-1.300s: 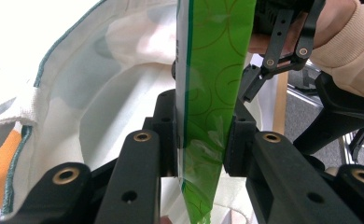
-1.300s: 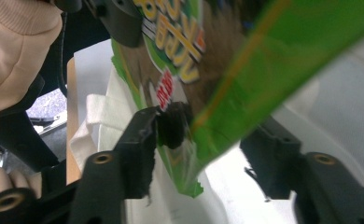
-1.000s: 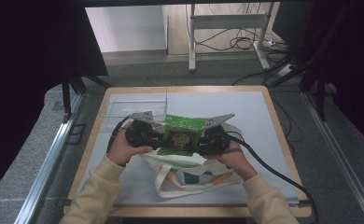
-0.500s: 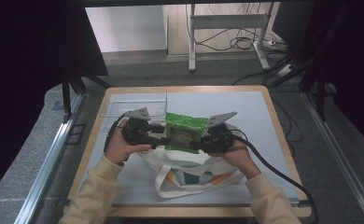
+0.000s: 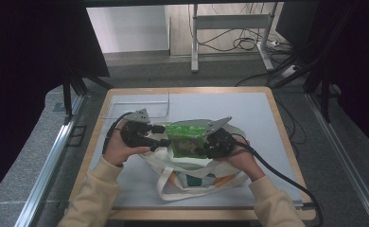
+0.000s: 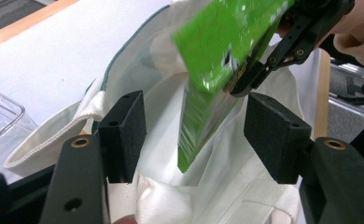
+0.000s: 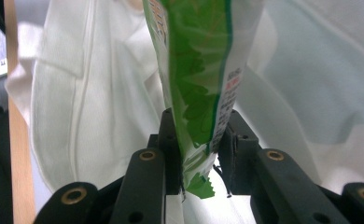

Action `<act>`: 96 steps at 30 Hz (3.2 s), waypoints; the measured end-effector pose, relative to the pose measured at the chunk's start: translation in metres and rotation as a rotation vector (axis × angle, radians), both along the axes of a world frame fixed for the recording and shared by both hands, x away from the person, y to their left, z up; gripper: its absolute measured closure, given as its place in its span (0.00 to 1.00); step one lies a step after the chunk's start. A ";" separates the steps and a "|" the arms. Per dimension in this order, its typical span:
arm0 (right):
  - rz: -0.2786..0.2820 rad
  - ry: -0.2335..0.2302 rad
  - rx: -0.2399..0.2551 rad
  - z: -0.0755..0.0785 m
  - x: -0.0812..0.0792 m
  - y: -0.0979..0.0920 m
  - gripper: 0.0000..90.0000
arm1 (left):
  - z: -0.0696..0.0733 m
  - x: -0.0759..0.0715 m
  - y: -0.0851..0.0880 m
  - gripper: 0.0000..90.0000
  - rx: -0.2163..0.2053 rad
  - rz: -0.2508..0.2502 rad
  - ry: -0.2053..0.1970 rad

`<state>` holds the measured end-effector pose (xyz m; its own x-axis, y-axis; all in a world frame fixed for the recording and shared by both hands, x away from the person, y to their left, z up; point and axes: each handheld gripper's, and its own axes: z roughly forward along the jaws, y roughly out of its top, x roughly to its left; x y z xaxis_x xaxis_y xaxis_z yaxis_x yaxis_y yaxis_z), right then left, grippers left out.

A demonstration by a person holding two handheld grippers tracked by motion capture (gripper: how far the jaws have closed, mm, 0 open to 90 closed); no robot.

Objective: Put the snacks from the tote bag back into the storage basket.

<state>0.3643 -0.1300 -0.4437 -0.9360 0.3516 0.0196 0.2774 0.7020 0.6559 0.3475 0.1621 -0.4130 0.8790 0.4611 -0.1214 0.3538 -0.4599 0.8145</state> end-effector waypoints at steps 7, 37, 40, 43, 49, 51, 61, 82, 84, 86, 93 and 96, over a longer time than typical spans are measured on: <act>0.062 -0.020 -0.040 -0.001 -0.003 0.005 0.80 | -0.002 0.000 -0.004 0.44 0.004 -0.047 -0.003; 0.108 -0.053 -0.119 -0.001 -0.005 0.009 0.80 | 0.000 0.010 -0.033 0.71 0.174 -0.205 0.064; 0.106 -0.055 -0.122 -0.002 -0.004 0.009 0.80 | -0.001 0.010 -0.033 0.74 0.181 -0.205 0.069; 0.103 -0.048 -0.119 -0.003 -0.004 0.010 0.80 | -0.001 0.010 -0.032 0.77 0.189 -0.212 0.064; 0.097 -0.054 -0.091 -0.002 -0.004 0.008 0.75 | 0.000 0.013 -0.028 0.82 0.172 -0.215 0.073; 0.080 -0.058 -0.064 0.000 -0.004 0.007 0.69 | 0.001 0.014 -0.024 0.82 0.162 -0.198 0.078; -0.018 -0.061 0.119 0.025 -0.006 -0.019 0.43 | 0.012 0.018 -0.007 0.83 0.119 -0.162 0.074; -0.048 -0.023 0.219 0.026 -0.009 -0.049 0.38 | 0.058 0.029 0.018 0.84 0.034 -0.080 0.062; -0.041 -0.023 0.216 0.026 -0.011 -0.048 0.38 | 0.061 0.032 0.022 0.84 0.006 -0.061 0.071; -0.038 -0.029 0.211 0.025 -0.012 -0.046 0.38 | 0.064 0.034 0.027 0.84 0.009 -0.046 0.068; -0.058 -0.022 0.208 0.024 -0.015 -0.046 0.37 | 0.073 0.036 0.041 0.84 0.006 -0.006 0.054; -0.060 -0.020 0.205 0.025 -0.018 -0.046 0.37 | 0.080 0.037 0.051 0.84 -0.016 0.021 0.035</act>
<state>0.3458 -0.1758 -0.4190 -0.9142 0.3976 0.0784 0.3007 0.5356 0.7891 0.3843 0.2131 -0.3327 0.8640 0.4776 -0.1593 0.3917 -0.4389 0.8087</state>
